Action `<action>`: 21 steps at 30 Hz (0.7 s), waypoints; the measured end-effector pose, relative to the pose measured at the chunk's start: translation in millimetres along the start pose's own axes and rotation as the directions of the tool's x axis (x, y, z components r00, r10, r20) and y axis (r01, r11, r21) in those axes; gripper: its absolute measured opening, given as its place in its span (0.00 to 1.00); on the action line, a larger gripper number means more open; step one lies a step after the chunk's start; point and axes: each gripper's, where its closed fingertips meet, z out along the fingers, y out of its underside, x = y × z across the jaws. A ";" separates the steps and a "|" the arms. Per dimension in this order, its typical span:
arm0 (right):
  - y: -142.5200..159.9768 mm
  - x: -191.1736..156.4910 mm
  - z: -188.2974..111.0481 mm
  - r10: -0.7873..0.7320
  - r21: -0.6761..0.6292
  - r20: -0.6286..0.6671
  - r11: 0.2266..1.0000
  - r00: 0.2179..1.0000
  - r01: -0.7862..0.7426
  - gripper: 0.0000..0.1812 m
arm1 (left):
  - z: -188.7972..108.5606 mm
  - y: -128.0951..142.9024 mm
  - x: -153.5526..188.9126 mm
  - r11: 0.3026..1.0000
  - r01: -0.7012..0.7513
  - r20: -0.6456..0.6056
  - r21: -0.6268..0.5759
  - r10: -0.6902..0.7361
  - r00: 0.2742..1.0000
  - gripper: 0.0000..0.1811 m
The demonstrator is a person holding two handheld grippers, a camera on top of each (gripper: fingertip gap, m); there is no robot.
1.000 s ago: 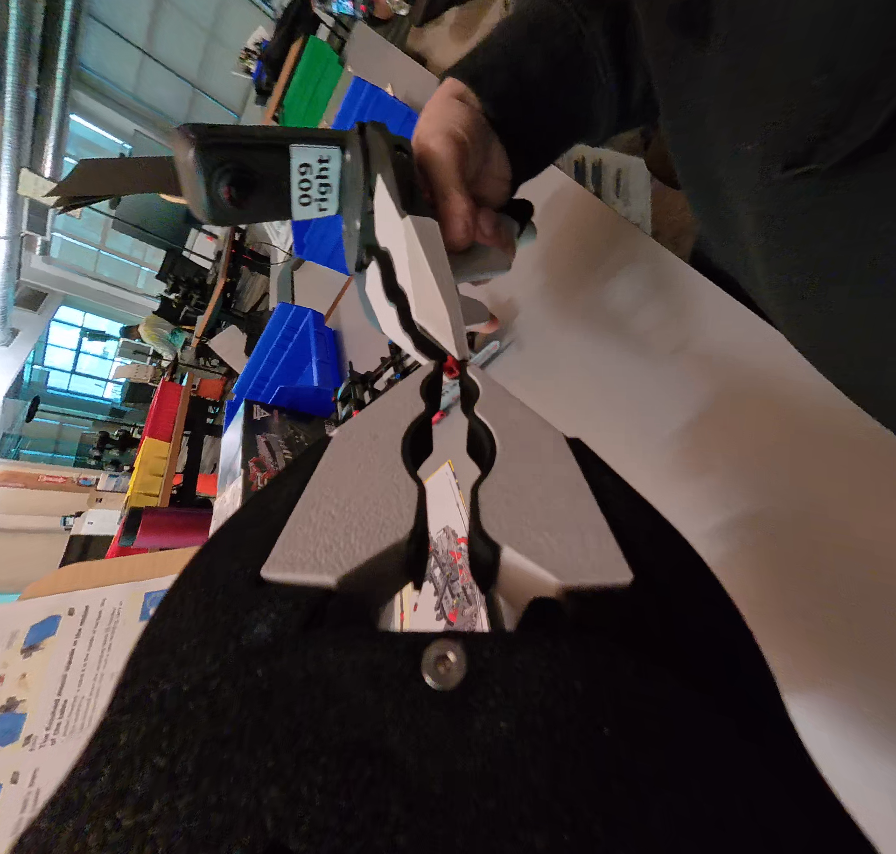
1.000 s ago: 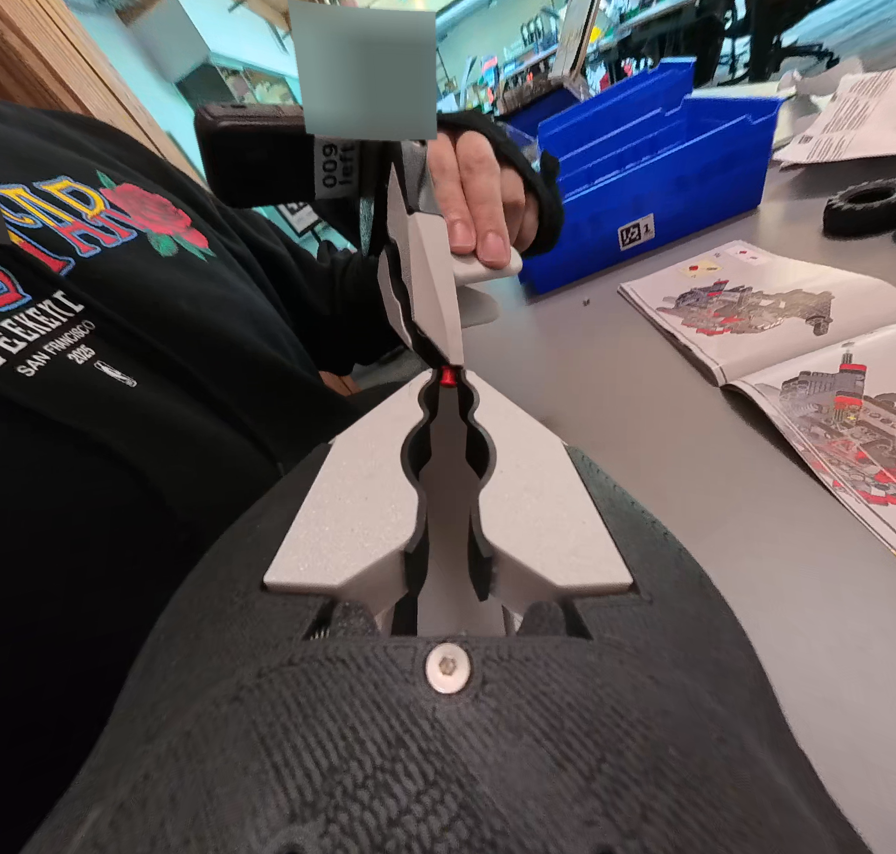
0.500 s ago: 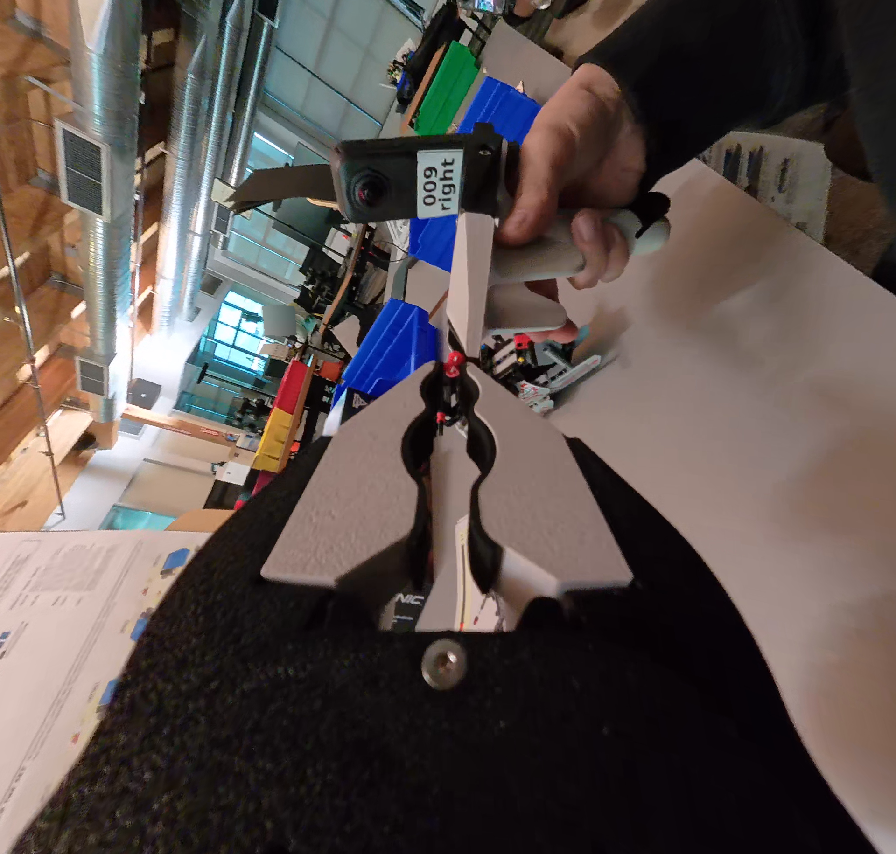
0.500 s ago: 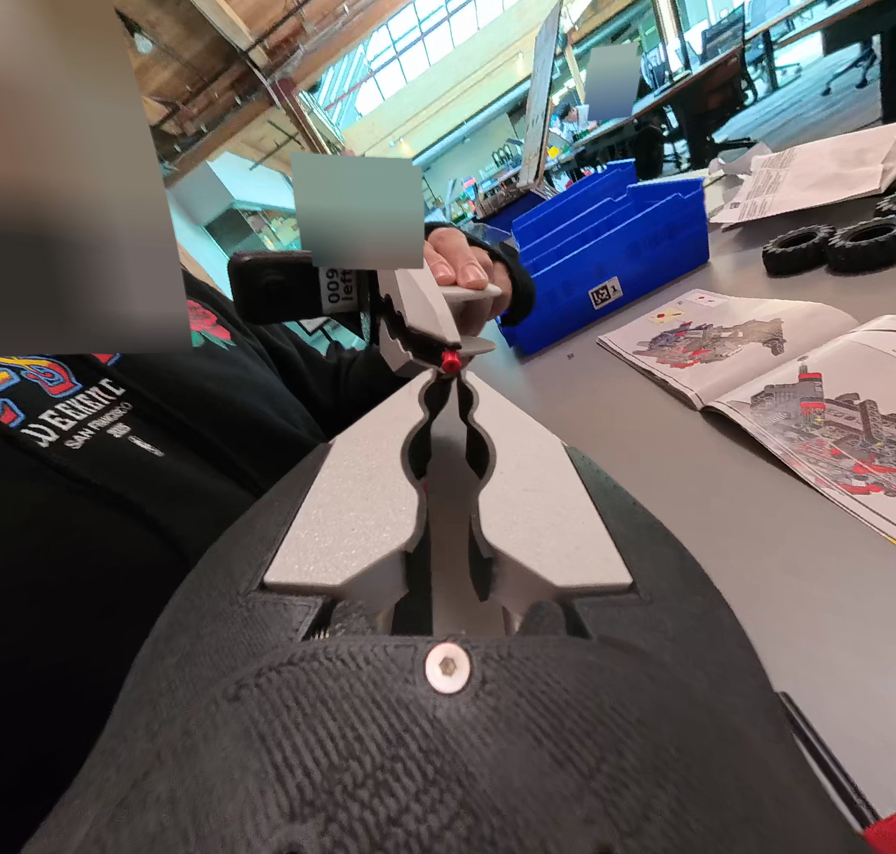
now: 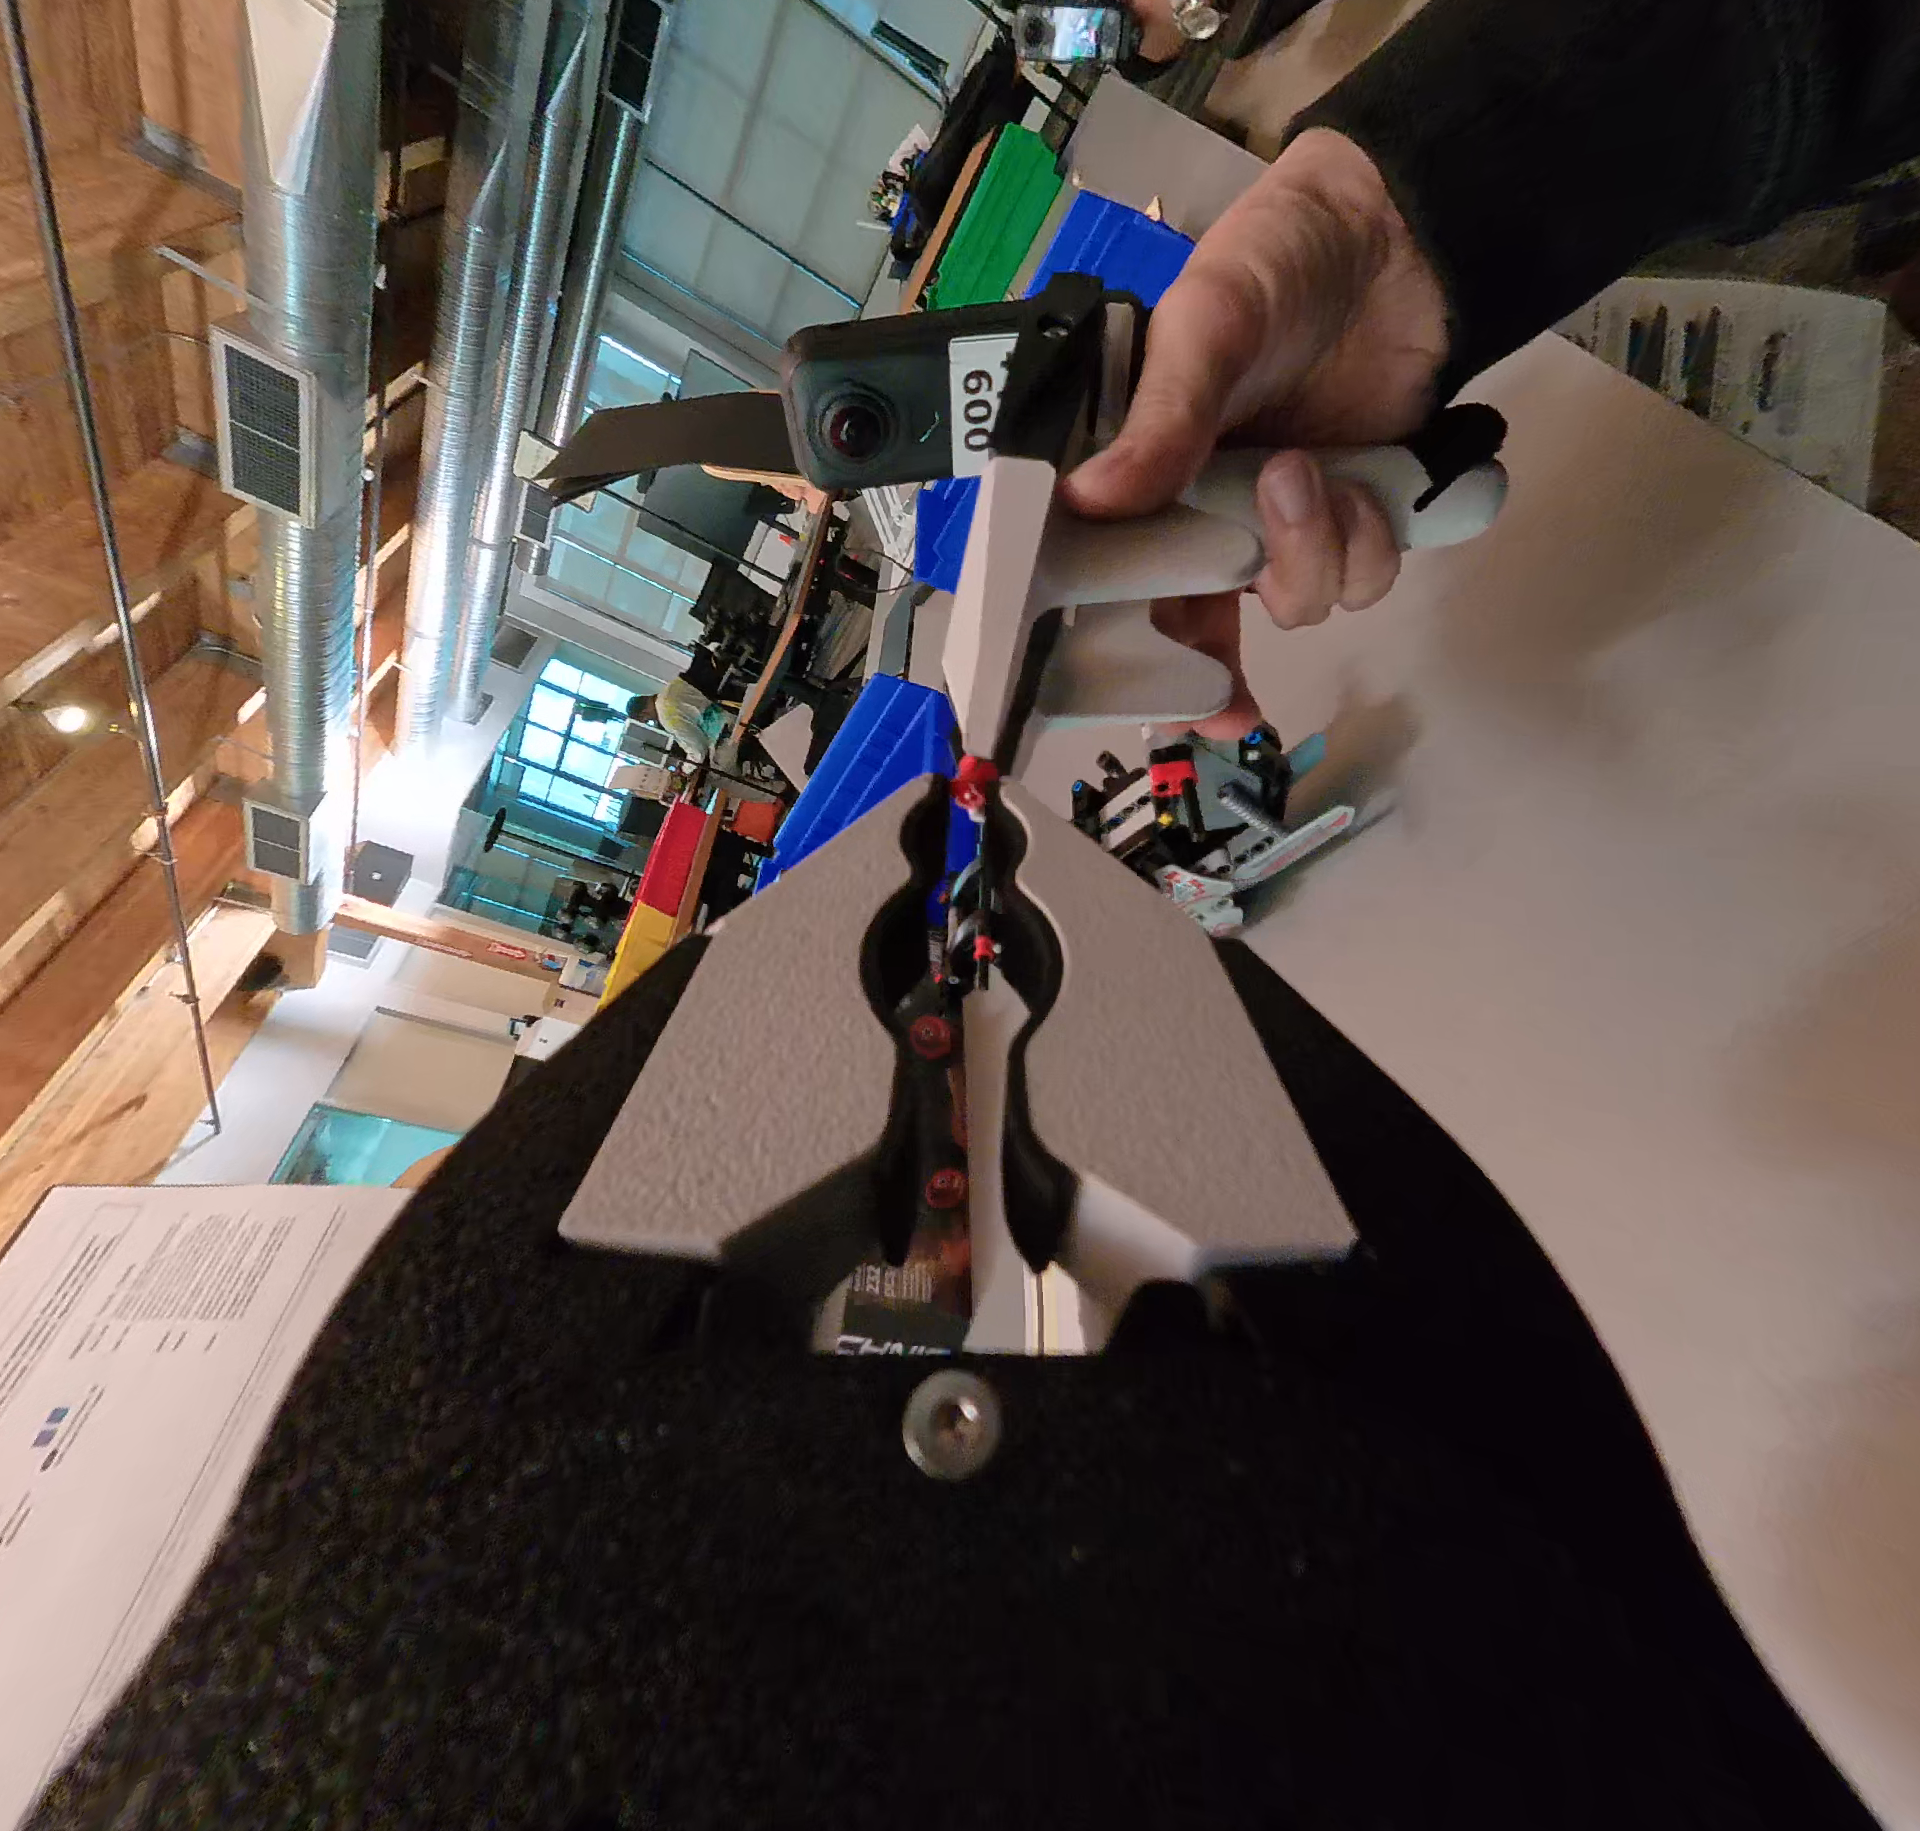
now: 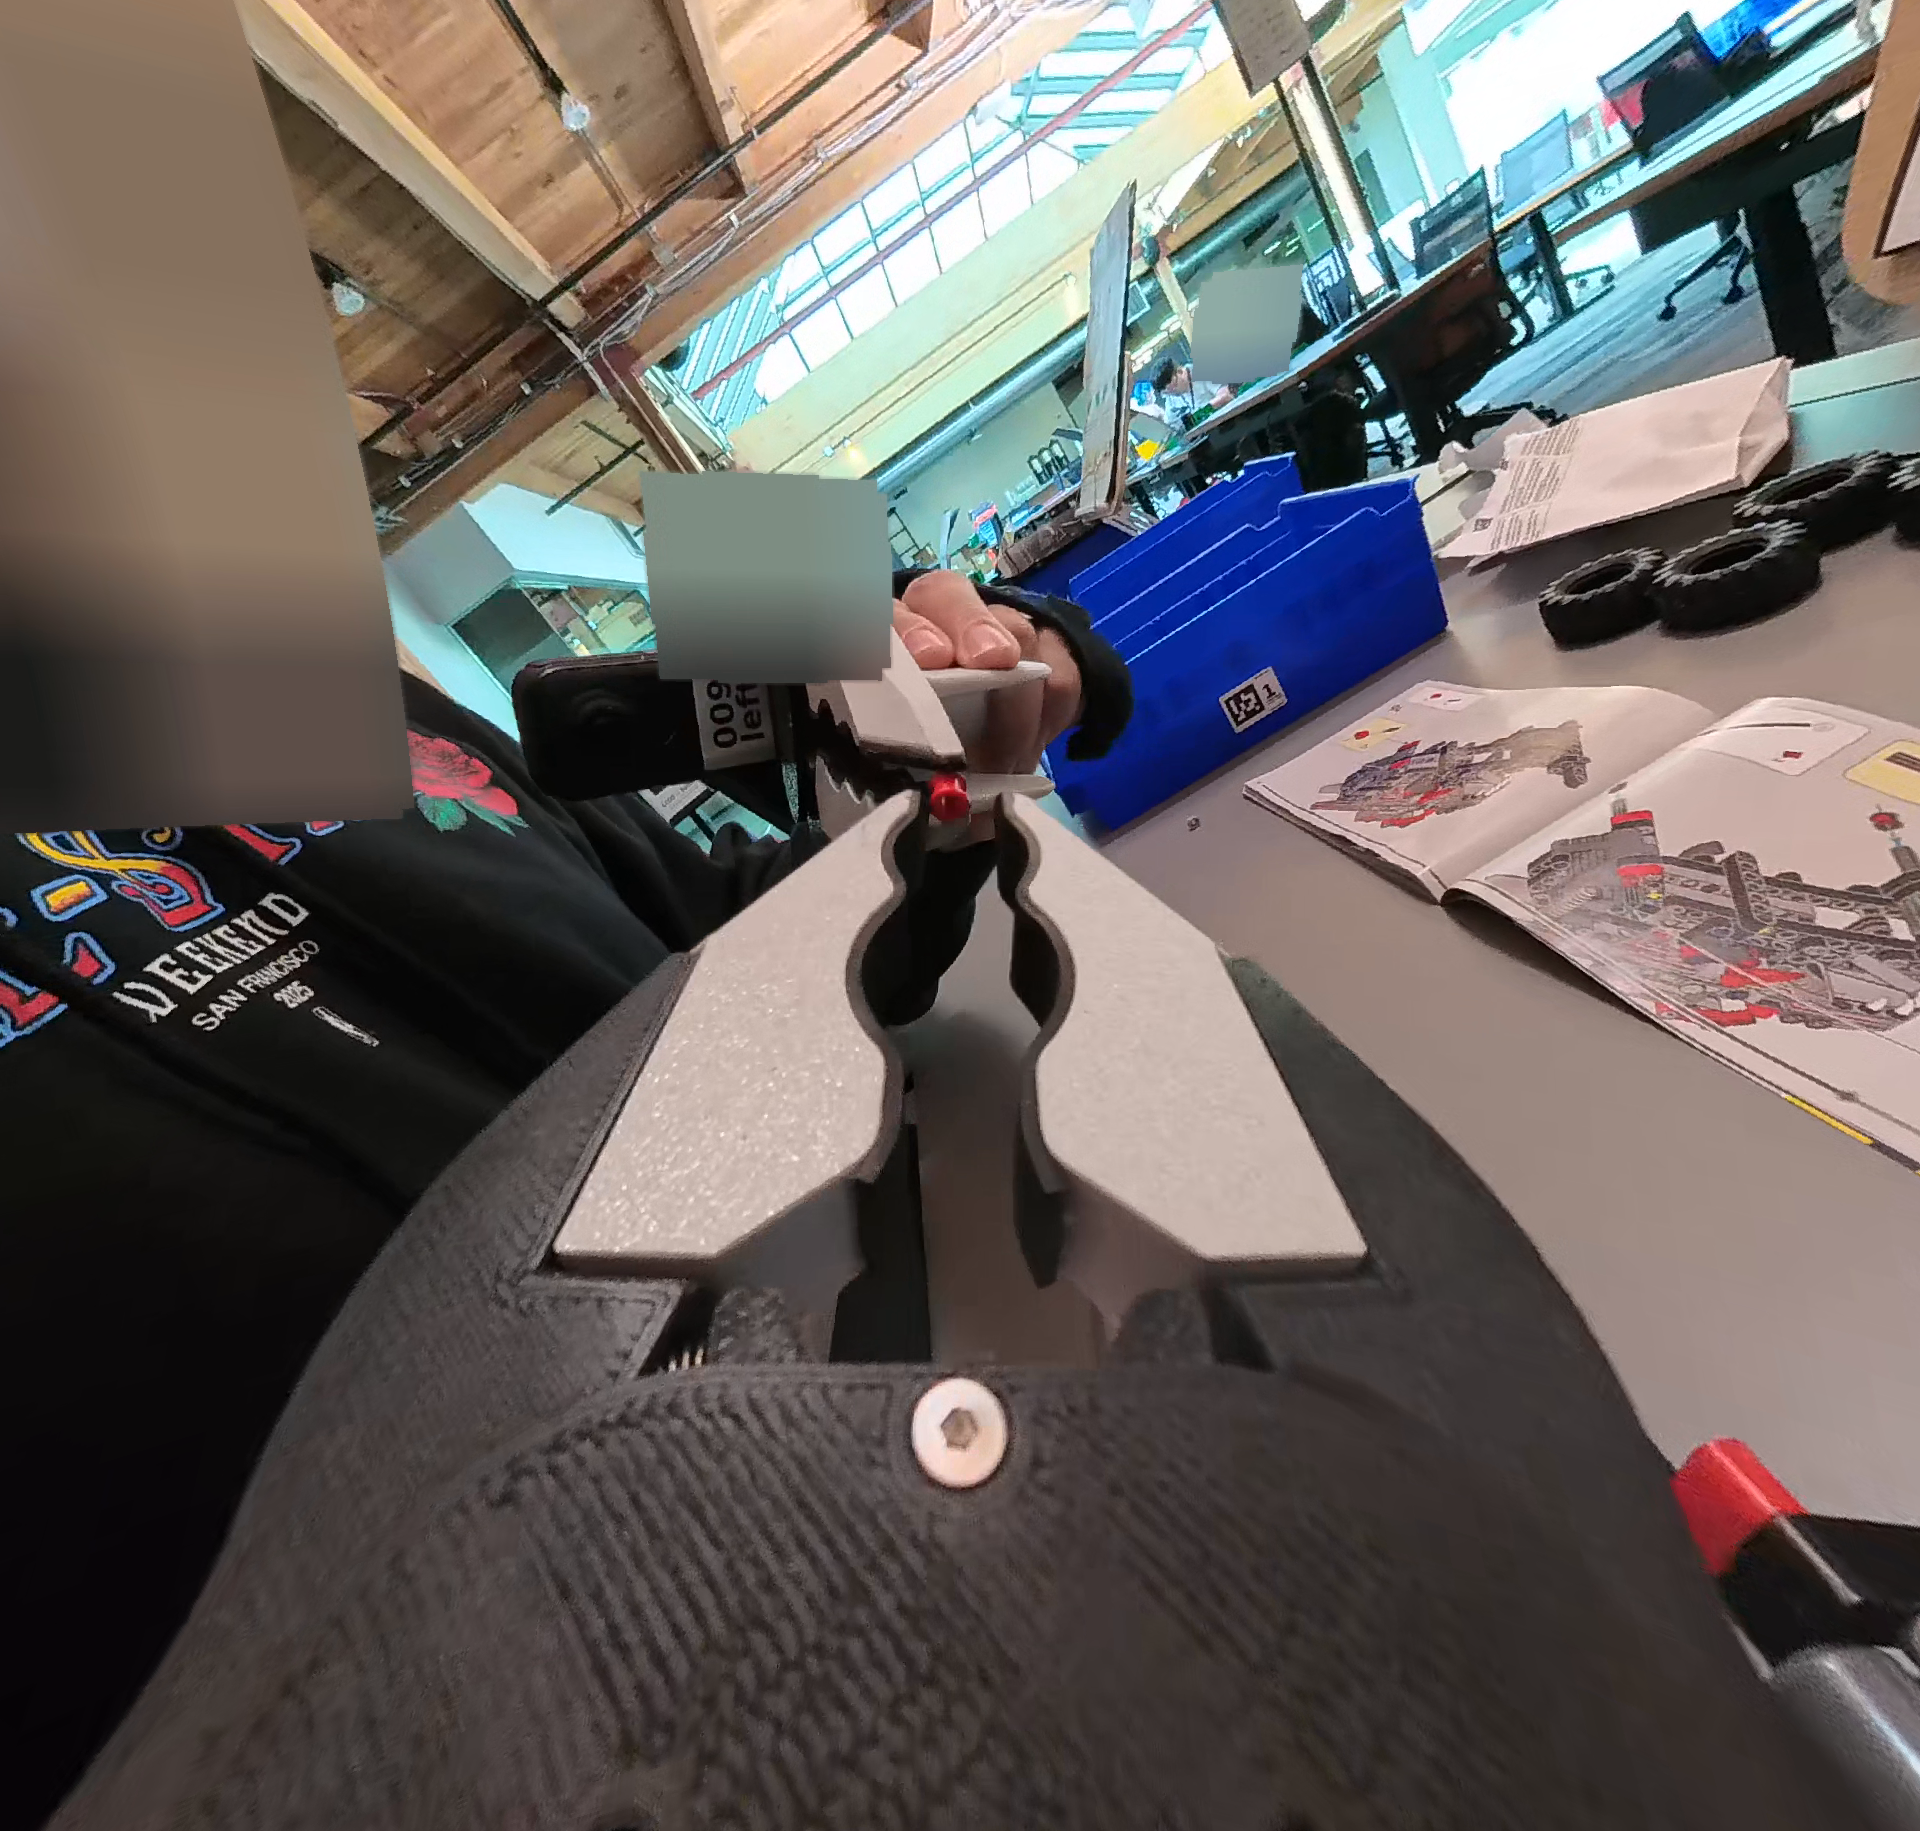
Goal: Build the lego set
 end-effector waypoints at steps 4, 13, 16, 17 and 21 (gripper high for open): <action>-1.3 2.5 -2.7 -0.020 0.010 -0.015 1.000 1.000 0.020 0.03 | 7.3 2.4 0.2 1.000 -0.005 0.008 -0.005 0.005 1.000 0.02; -12.3 14.1 -18.7 -0.100 0.041 -0.131 0.993 0.986 0.106 0.03 | 28.5 8.2 -5.8 0.998 0.055 0.034 -0.010 -0.054 0.998 0.02; -18.2 19.0 -32.7 -0.150 0.008 -0.186 0.988 0.971 0.154 0.03 | 41.4 10.8 -7.4 0.969 0.247 -0.001 0.005 -0.247 0.969 0.01; -27.2 23.9 -43.9 -0.185 0.011 -0.242 0.981 0.952 0.194 0.03 | 45.9 16.9 -11.4 0.929 0.369 -0.003 -0.013 -0.369 0.929 0.01; -66.7 61.2 -114.8 -0.316 -0.076 -0.535 0.942 0.783 0.328 0.03 | 69.2 56.3 -16.2 0.486 0.858 0.056 -0.169 -0.864 0.500 0.10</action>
